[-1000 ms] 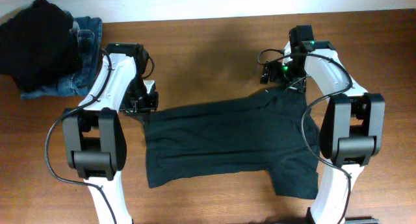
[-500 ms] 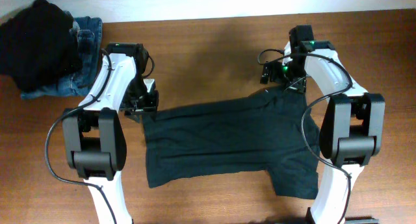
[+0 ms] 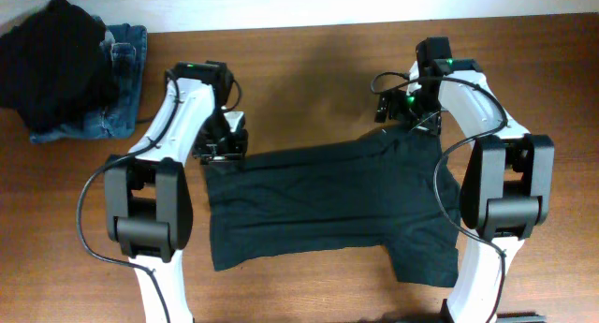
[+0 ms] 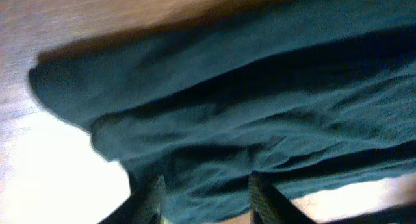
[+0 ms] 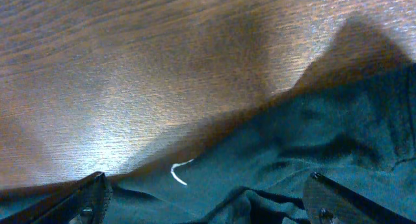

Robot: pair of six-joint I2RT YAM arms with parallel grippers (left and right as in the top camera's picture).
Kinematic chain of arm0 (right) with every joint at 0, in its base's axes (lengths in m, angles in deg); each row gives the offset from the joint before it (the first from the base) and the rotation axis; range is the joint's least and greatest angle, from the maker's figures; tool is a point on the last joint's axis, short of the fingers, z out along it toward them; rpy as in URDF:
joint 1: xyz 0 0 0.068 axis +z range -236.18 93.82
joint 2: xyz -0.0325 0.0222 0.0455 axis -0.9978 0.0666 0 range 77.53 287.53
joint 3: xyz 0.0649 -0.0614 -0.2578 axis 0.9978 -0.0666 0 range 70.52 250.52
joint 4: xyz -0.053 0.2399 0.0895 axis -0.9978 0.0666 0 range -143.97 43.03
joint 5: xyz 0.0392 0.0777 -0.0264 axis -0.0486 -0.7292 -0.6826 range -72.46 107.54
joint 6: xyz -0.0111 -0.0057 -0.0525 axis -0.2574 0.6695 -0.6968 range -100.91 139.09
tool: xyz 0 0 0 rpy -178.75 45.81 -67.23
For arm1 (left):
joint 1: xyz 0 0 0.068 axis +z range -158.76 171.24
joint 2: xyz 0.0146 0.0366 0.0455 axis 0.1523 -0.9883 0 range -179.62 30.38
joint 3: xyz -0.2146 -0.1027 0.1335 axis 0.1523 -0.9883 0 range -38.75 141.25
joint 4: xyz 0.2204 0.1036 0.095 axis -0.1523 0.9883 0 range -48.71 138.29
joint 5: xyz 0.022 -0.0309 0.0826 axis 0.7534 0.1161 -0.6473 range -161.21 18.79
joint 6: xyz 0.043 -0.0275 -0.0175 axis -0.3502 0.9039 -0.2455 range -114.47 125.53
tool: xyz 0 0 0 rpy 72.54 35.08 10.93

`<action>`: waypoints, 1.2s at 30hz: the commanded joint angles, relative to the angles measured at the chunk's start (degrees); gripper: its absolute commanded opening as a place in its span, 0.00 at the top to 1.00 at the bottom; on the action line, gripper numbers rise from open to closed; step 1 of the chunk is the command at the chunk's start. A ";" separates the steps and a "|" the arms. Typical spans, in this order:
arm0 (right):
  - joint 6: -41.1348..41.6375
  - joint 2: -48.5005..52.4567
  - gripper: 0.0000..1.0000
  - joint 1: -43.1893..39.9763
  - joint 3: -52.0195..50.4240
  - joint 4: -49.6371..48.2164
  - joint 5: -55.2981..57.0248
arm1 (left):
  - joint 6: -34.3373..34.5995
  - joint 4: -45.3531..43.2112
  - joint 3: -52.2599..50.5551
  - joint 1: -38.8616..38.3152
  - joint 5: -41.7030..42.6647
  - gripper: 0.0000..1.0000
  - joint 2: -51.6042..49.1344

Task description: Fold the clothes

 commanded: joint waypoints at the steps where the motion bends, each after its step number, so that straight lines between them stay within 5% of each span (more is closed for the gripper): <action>1: 0.52 0.17 0.01 0.33 -0.42 0.50 1.18 | -0.44 -1.38 0.63 -0.26 0.87 0.76 -0.52; 7: 6.80 -0.55 0.01 0.33 -0.39 2.78 8.26 | 0.70 -6.40 -3.04 -0.26 0.96 0.99 -0.52; 29: 9.27 -0.90 0.02 0.33 -0.42 7.65 13.11 | 1.42 -10.64 -6.69 -0.26 0.96 0.99 -0.59; 30: 9.27 -0.90 0.09 0.33 -0.42 7.67 13.14 | 1.44 -10.64 -6.69 -0.26 0.96 0.99 -0.61; 32: 9.29 -0.90 0.59 0.33 -0.42 7.63 13.16 | 1.42 -10.62 -6.69 -0.26 0.96 0.99 -0.63; 33: 9.29 -0.90 0.73 0.33 -0.42 7.56 13.16 | 1.42 -10.64 -6.69 -0.26 0.96 0.99 -0.63; 36: 9.29 -0.85 0.96 0.33 -0.42 7.17 13.94 | 1.42 -10.62 -6.69 -0.26 0.96 0.99 -0.63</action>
